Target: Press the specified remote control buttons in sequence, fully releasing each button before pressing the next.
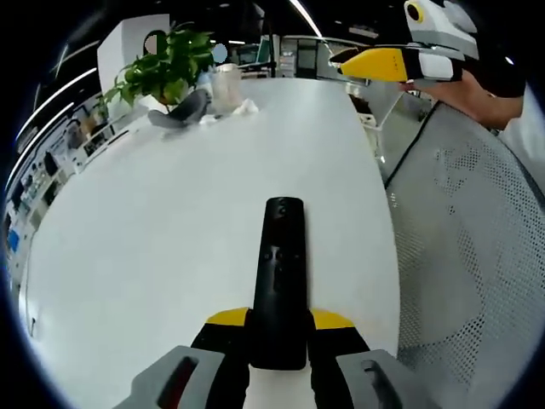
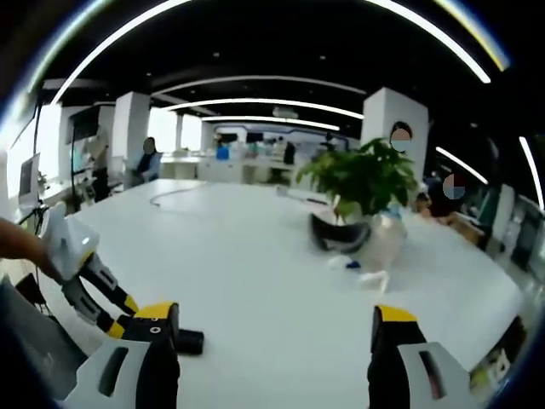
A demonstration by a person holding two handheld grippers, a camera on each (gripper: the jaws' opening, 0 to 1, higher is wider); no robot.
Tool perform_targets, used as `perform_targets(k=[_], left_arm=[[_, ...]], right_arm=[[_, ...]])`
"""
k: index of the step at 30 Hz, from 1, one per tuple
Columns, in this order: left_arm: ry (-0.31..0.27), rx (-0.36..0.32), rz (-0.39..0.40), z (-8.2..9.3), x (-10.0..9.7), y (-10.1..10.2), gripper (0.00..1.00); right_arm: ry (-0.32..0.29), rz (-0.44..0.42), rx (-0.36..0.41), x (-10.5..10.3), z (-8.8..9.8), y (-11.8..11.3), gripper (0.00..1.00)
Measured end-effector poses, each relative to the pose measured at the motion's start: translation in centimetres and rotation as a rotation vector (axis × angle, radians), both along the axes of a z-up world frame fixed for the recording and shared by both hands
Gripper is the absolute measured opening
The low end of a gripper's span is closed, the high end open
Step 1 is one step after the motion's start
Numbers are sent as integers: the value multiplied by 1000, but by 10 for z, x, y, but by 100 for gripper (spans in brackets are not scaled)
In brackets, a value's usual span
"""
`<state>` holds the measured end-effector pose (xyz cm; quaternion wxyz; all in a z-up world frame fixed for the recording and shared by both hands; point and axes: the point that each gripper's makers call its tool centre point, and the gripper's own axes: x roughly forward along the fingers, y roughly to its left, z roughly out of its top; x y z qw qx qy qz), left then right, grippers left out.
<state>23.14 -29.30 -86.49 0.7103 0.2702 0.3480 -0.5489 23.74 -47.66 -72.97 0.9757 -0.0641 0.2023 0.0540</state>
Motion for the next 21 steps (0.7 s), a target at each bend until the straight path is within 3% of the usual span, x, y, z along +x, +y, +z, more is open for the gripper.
perform_targets(k=[21], left_arm=[[34, 86, -59, 0, 16, 6, 24]], right_arm=[[22, 10, -24, -1, -5, 2, 92]])
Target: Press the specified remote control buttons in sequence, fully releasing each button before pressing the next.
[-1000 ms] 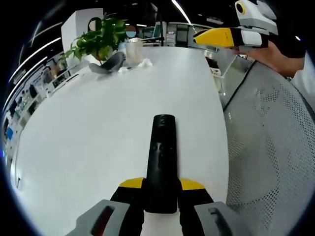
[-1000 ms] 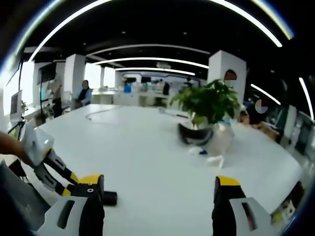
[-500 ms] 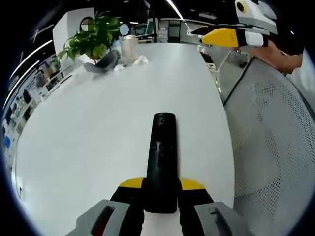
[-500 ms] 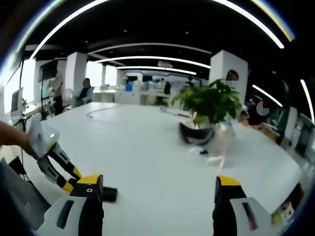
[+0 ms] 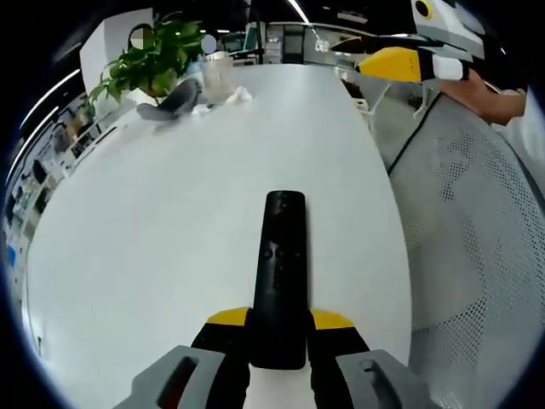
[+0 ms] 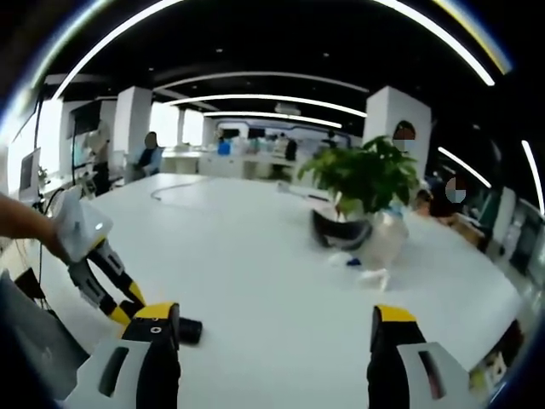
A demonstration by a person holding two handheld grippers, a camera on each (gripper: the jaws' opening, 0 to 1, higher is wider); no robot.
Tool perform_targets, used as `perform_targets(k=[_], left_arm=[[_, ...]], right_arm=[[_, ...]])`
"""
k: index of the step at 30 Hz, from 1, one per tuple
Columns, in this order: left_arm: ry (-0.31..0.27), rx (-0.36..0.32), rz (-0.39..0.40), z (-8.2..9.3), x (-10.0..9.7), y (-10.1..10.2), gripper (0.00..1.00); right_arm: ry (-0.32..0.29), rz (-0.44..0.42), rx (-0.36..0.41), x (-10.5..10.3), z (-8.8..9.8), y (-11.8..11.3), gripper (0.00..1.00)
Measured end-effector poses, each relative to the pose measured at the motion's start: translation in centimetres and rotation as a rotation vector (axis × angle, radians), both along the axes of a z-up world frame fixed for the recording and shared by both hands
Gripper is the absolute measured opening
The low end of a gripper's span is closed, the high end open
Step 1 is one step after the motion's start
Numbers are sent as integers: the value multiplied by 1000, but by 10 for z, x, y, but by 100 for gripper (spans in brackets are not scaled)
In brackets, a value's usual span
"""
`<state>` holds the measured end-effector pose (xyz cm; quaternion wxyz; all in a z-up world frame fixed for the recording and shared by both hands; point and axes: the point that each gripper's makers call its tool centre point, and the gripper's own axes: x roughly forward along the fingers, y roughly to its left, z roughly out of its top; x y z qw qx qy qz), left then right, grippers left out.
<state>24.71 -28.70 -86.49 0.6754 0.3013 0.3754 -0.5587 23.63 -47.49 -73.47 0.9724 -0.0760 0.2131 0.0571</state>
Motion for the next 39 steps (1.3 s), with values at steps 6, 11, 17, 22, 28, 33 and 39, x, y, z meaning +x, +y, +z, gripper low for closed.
perform_targets(k=[6, 11, 17, 22, 28, 33, 39], left_arm=[[3, 10, 1, 0, 8, 2, 24], [4, 13, 2, 0, 13, 3, 24], [6, 22, 7, 0, 19, 4, 24], [7, 25, 18, 0, 25, 5, 24], [8, 34, 20, -1, 32, 7, 24], [9, 43, 16, -1, 38, 8, 24], [13, 61, 12, -2, 46, 9, 24]], right_arm=[[5, -2, -3, 0, -1, 0, 92], [-3, -10, -7, 1, 1, -2, 93], [0, -15, -8, 1, 0, -3, 92], [-1, -16, -10, 2, 0, -4, 92], [5, -14, -14, 2, -1, -3, 92], [4, -14, -18, 1, -1, -4, 92], [8, -19, -16, 1, -2, -5, 91]])
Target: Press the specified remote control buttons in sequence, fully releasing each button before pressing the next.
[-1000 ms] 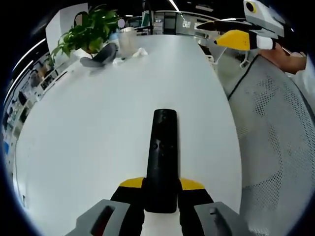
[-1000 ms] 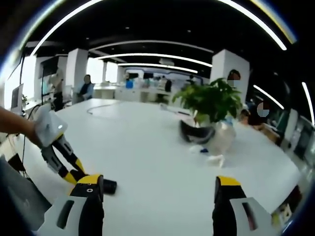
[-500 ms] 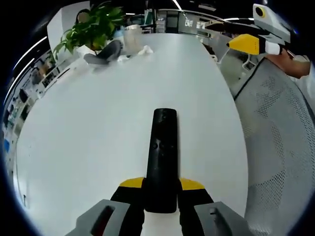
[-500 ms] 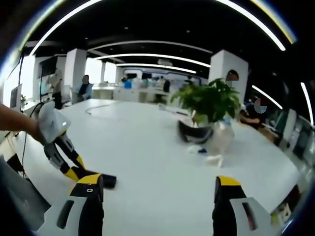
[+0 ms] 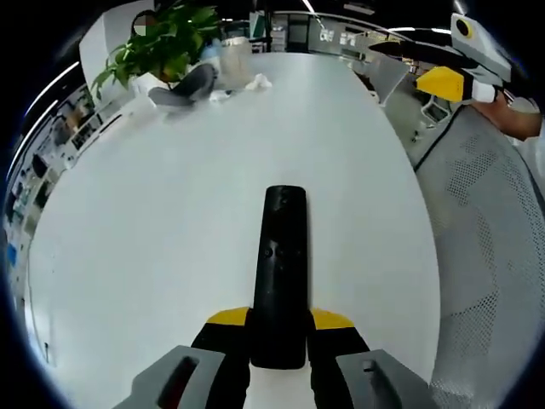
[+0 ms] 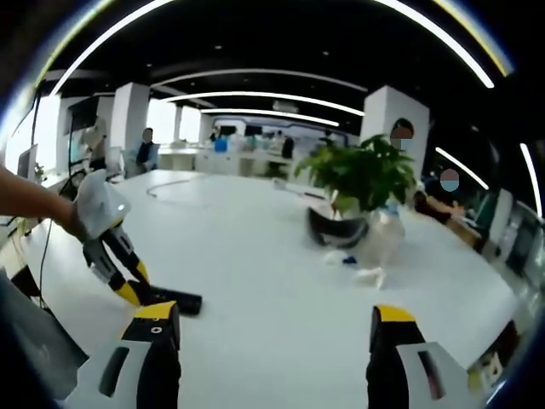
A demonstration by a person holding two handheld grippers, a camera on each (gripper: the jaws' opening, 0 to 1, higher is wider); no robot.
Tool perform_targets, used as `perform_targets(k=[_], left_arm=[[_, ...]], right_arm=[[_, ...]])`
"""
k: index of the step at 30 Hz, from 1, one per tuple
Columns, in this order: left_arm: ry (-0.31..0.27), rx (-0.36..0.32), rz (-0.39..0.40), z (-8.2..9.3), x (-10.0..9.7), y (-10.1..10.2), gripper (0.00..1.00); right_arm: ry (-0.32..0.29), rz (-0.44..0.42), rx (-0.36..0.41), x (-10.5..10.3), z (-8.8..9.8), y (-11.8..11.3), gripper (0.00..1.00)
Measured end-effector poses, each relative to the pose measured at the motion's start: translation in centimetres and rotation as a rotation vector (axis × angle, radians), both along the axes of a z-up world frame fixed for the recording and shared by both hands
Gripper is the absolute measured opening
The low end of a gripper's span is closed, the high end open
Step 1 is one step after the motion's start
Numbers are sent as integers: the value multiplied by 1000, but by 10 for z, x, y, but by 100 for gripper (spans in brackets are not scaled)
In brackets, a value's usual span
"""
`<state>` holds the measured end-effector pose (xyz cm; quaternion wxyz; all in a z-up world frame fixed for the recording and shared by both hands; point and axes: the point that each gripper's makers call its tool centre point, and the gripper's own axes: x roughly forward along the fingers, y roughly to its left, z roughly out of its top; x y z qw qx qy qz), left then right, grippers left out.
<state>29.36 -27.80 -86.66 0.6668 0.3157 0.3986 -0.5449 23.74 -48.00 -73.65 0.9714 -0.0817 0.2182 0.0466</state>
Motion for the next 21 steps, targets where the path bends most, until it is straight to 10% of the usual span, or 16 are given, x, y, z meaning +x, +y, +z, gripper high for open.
perform_targets(k=[21], left_arm=[[5, 37, -9, 1, 24, 5, 24]], right_arm=[[12, 2, -15, -2, -2, 1, 90]])
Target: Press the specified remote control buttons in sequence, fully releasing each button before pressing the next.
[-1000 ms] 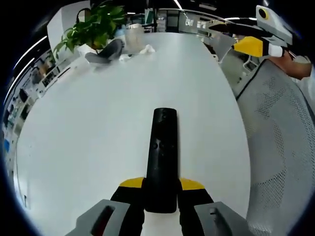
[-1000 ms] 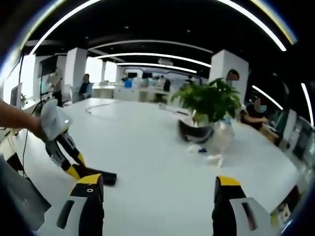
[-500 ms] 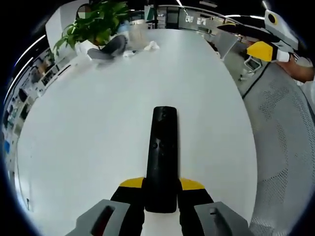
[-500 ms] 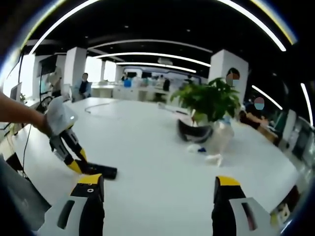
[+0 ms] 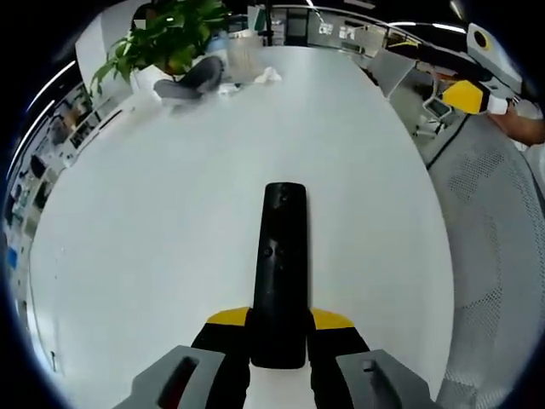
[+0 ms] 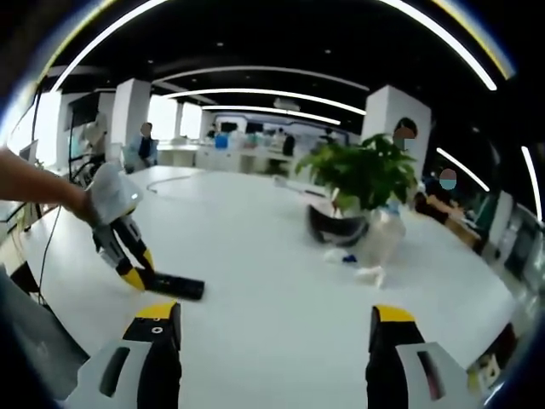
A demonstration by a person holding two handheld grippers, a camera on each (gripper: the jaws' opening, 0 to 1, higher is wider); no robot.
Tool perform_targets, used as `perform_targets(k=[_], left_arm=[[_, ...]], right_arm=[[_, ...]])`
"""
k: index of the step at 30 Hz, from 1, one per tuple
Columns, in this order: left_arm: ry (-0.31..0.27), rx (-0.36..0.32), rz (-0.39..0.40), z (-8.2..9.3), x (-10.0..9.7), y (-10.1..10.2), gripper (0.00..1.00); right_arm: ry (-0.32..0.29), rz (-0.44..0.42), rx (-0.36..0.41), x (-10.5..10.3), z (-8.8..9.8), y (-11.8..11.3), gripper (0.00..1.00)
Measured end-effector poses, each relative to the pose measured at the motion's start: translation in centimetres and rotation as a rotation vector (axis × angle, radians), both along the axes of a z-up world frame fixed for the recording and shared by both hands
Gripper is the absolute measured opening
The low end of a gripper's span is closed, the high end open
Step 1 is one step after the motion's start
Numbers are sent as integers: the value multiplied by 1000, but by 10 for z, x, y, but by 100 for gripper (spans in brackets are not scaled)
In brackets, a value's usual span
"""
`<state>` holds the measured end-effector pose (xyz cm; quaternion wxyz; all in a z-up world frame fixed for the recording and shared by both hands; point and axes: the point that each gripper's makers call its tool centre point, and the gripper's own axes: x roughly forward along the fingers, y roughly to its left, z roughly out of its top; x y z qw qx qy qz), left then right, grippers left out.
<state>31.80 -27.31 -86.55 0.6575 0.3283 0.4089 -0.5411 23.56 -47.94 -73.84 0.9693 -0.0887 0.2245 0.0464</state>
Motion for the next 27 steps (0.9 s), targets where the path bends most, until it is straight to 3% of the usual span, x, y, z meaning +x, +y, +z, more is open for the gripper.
perform_targets(k=[27], left_arm=[[-3, 25, 17, 0, 33, -2, 24]], right_arm=[[18, -10, -12, -1, -4, -2, 90]])
